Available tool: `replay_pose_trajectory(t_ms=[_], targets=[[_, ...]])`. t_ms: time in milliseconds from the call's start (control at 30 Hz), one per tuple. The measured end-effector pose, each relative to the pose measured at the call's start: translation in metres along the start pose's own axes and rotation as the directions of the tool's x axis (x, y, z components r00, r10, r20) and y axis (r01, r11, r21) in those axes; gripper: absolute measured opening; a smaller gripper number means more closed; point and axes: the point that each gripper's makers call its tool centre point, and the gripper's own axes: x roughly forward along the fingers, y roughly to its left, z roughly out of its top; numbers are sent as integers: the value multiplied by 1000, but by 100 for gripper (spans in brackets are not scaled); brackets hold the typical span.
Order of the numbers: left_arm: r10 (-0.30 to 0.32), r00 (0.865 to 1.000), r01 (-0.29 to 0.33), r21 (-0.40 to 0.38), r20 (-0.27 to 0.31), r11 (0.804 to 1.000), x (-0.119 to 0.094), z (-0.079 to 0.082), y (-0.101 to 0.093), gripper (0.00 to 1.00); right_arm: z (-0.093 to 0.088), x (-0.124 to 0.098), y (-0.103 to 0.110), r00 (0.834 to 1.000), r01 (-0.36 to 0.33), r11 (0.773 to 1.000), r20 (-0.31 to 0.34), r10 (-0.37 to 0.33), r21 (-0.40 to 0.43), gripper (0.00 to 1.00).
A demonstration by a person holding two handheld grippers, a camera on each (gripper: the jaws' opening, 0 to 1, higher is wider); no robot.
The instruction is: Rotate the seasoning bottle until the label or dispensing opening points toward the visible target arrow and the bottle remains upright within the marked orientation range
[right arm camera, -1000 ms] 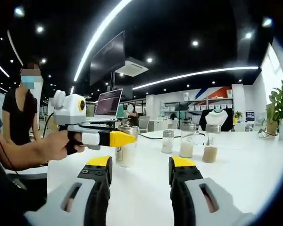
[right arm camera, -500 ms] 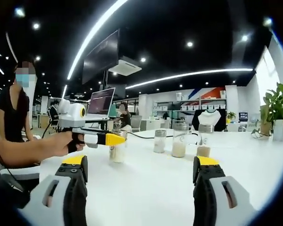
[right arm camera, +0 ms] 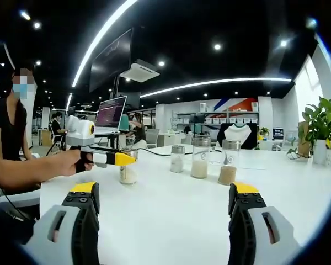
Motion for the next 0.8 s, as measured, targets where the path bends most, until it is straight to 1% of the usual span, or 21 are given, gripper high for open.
replay_pose_trajectory(t_ms=[100, 167, 267, 367, 467, 533, 567, 600, 633, 667, 700, 800], targets=[[-17, 1000, 17, 25, 4, 1000, 0, -1, -4, 35, -2, 2, 2, 1000, -8, 1000, -6, 8, -4, 100], [-21, 1000, 21, 22, 6, 1000, 2, 0, -1, 36, -5, 3, 5, 1000, -22, 1000, -16, 22, -13, 100], [-12, 1000, 12, 26, 10, 1000, 3, 0, 2, 36, -6, 3, 6, 1000, -21, 1000, -19, 21, -19, 100], [-7, 1000, 7, 23, 14, 1000, 3, 0, 3, 36, -5, 2, 6, 1000, -26, 1000, -12, 26, -8, 100], [-30, 999, 30, 21, 21, 999, 2, 0, 2, 36, -5, 2, 4, 1000, -21, 1000, -9, 21, -4, 100], [-9, 1000, 8, -53, -13, 999, -3, -4, 3, 36, -5, 1, 3, 1000, -22, 1000, -9, 21, -3, 100], [-2, 1000, 2, -40, -6, 999, -4, -1, 2, 36, -4, 1, 3, 1000, -21, 1000, -7, 21, -3, 100], [12, 1000, -13, -39, -14, 999, -6, -2, 1, 37, -4, 1, 3, 1000, -22, 1000, -5, 22, -2, 100], [27, 999, -28, -28, -31, 999, -7, -5, 4, 37, -4, 2, 4, 1000, -23, 1000, -5, 23, 0, 100], [45, 998, -45, 2, -50, 999, -9, -9, 5, 37, -4, 2, 4, 1000, -24, 1000, -5, 24, 1, 100], [52, 997, -51, 17, -59, 999, -10, -11, 5, 38, -5, 2, 5, 1000, -26, 1000, -5, 26, 2, 100], [66, 996, -65, 25, -53, 998, -13, -10, 2, 36, -7, 3, 7, 999, -30, 1000, -14, 30, -1, 100]])
